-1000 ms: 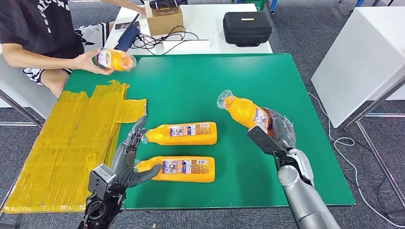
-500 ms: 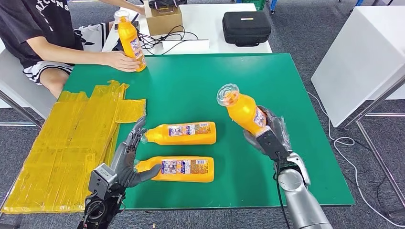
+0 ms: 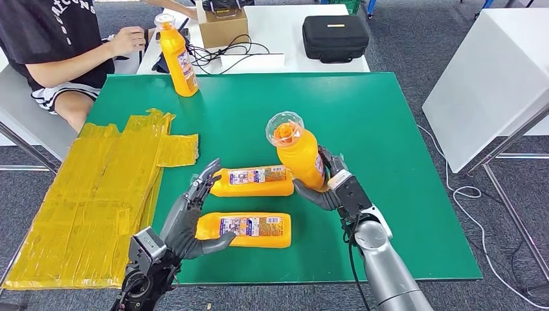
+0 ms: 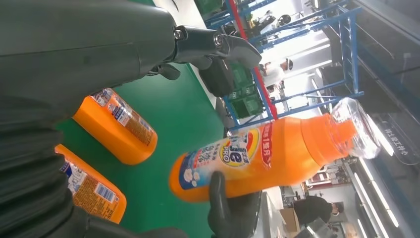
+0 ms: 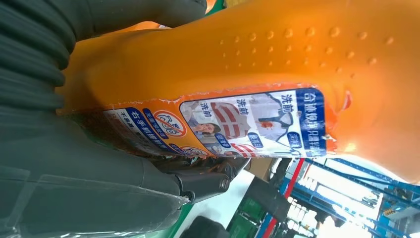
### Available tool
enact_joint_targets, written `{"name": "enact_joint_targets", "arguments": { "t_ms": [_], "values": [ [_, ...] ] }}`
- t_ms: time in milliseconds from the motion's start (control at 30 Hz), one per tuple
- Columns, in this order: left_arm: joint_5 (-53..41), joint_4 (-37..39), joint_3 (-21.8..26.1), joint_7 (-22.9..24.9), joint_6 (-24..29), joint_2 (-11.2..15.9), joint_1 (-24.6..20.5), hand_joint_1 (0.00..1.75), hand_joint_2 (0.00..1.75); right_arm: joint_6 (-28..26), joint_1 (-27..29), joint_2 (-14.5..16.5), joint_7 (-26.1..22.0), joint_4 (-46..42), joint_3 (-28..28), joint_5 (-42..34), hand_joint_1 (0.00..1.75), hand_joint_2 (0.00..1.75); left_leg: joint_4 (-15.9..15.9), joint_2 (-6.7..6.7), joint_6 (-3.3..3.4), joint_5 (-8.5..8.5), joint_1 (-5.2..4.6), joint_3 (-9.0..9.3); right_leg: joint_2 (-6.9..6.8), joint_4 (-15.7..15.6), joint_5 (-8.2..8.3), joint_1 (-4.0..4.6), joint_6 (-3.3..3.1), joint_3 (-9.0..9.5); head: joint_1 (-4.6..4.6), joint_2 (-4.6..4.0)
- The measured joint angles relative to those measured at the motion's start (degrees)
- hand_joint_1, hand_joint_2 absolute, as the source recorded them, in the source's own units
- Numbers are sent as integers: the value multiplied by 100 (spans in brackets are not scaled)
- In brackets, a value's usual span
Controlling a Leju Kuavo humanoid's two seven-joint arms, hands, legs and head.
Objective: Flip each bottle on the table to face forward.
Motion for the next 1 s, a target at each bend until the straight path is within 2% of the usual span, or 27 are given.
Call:
{"name": "enact_joint_targets", "arguments": {
  "t_ms": [233, 700, 1000],
  "values": [
    [0, -17, -29, 26, 0, -2, -9, 0, 175, 98, -59, 88, 2, 135, 113, -52, 175, 175, 0, 2, 0, 0, 0, 0, 0, 0, 0, 1, 0, 0, 1, 0],
    [244, -63, -242, 202, 120, -2, -206, 0, 175, 244, -183, 696, -66, 560, 872, 99, 175, 175, -1, 2, -1, 1, 2, 0, 0, 1, 0, 3, -1, -2, 1, 0],
    [441, 63, -75, 339, 500, -3, -391, 0, 175, 172, 63, 721, -152, 272, 1634, 44, 175, 175, -1, 1, -1, 1, 2, 0, 0, 1, 0, 1, -1, -3, 2, 0]
  ]
}}
